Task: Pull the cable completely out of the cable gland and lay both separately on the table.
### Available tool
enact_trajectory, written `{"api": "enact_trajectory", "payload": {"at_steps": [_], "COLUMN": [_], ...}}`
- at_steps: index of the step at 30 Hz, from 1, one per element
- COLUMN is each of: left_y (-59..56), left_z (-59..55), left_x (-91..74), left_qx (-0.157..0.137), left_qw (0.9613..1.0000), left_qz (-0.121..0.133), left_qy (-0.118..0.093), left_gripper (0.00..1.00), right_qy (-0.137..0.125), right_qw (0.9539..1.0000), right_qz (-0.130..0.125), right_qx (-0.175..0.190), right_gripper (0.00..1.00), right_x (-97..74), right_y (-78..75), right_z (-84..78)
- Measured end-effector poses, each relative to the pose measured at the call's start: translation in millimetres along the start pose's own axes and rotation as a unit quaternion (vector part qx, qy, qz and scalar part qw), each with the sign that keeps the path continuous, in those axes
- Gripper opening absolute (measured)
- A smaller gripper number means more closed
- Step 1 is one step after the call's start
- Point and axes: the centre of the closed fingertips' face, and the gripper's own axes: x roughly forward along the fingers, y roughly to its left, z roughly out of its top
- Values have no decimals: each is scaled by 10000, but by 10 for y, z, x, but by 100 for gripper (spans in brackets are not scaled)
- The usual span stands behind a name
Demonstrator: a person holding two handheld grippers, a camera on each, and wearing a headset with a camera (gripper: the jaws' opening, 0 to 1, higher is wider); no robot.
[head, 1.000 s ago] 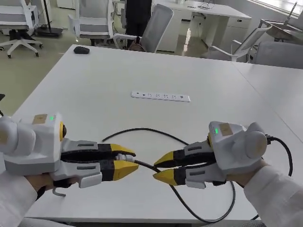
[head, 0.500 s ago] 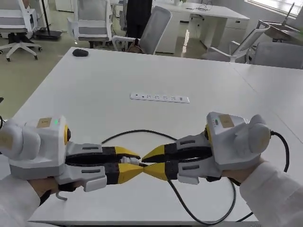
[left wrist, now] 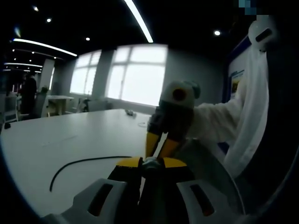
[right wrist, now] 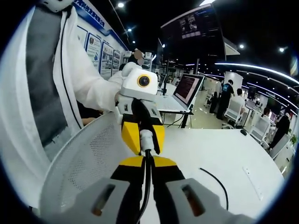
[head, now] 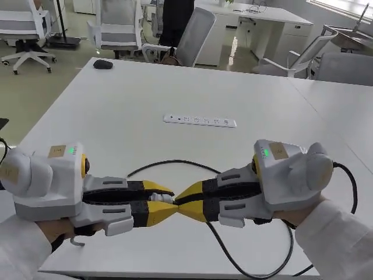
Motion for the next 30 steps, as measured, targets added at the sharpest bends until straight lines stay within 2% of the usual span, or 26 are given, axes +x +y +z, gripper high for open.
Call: {"api": "enact_trajectory", "payload": {"at_steps": [6, 17, 30], "left_y": [5, 46, 70], "left_z": [1, -11, -11], "left_x": [7, -45, -89], "left_qx": [-44, -68, -114], "left_qw": [10000, 10000, 9999], "left_qz": [-12, 60, 93], "left_qy": [4, 31, 57], "left_gripper": [17, 17, 17], "right_qy": [18, 144, 575], "right_qw": [10000, 9998, 9974], "right_qz": [-9, -75, -209], "right_qx": [7, 137, 380], "right_gripper": [4, 4, 4], "right_x": [-13, -79, -210], "right_y": [-17, -52, -95], "right_z": [-14, -181, -583]}}
